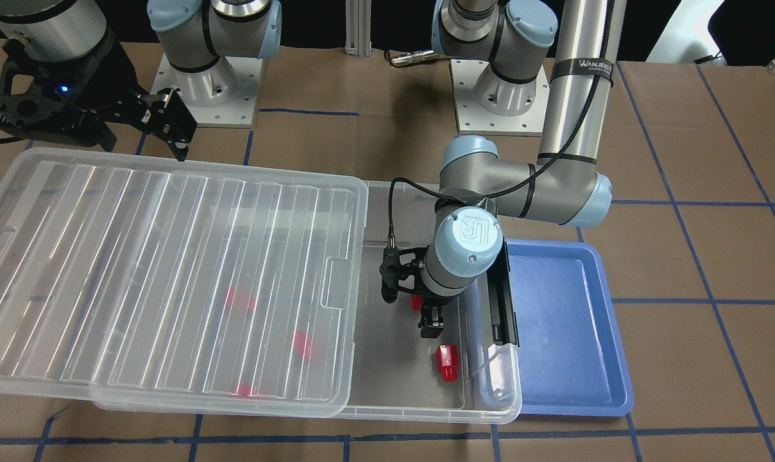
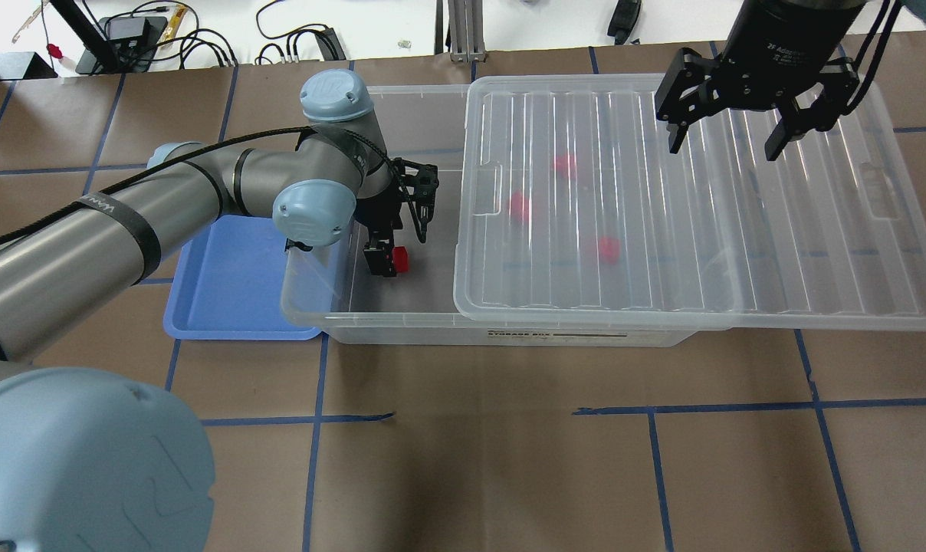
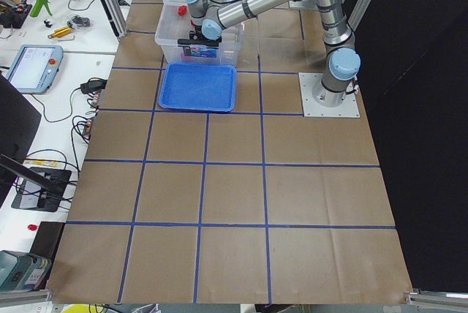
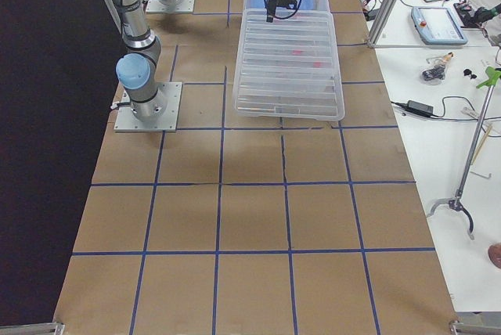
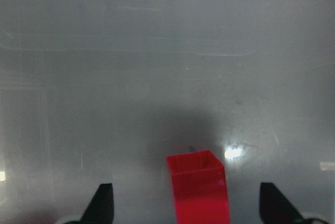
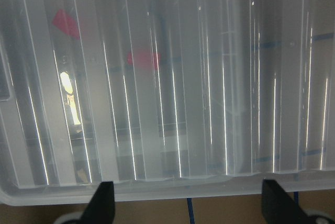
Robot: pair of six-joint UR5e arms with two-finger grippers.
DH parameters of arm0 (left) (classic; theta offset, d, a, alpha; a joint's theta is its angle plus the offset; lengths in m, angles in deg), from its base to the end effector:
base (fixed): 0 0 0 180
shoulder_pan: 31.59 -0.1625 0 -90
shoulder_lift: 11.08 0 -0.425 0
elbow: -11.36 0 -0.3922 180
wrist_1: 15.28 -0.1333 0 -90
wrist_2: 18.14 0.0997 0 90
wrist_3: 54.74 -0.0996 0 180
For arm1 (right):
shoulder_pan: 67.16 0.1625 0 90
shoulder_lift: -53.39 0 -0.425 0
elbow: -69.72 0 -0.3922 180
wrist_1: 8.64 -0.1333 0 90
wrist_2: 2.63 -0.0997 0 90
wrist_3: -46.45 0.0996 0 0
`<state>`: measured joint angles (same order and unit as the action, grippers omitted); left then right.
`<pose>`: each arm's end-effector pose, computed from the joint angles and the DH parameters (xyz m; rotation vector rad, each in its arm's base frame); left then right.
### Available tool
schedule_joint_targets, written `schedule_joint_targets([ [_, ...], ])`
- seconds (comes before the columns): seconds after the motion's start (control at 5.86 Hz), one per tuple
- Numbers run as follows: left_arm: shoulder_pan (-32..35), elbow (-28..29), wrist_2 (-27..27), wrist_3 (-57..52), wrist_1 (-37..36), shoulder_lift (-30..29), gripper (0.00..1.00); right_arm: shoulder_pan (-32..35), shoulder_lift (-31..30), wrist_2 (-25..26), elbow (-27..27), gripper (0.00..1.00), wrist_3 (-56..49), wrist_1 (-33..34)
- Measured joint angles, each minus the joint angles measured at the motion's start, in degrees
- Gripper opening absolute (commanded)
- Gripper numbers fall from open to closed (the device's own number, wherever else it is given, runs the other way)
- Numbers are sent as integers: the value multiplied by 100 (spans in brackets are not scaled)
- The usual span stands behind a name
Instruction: Place red block in blue tray from box
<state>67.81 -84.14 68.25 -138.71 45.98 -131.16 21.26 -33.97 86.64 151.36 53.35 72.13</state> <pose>-0.2388 -0.5880 0.1915 -2.1920 -2.0745 -0.0859 0.1206 -0.5068 0.5206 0.2320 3.1216 0.0967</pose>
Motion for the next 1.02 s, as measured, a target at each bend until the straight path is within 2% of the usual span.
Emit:
schedule_joint_targets([
  [0.17, 13, -1, 1, -1, -3, -27, 26, 0, 2, 2, 0, 100, -2, 0],
  [0.34, 28, -3, 9, 4, -1, -30, 16, 0, 6, 2, 0, 100, -4, 0],
  [0.68, 46, 18, 32, 26, 36, 80, 10, 0, 8, -4, 0, 100, -4, 0],
  [1.02, 29, 144, 26, 398, 388, 602, 10, 0, 9, -6, 1, 100, -4, 0],
])
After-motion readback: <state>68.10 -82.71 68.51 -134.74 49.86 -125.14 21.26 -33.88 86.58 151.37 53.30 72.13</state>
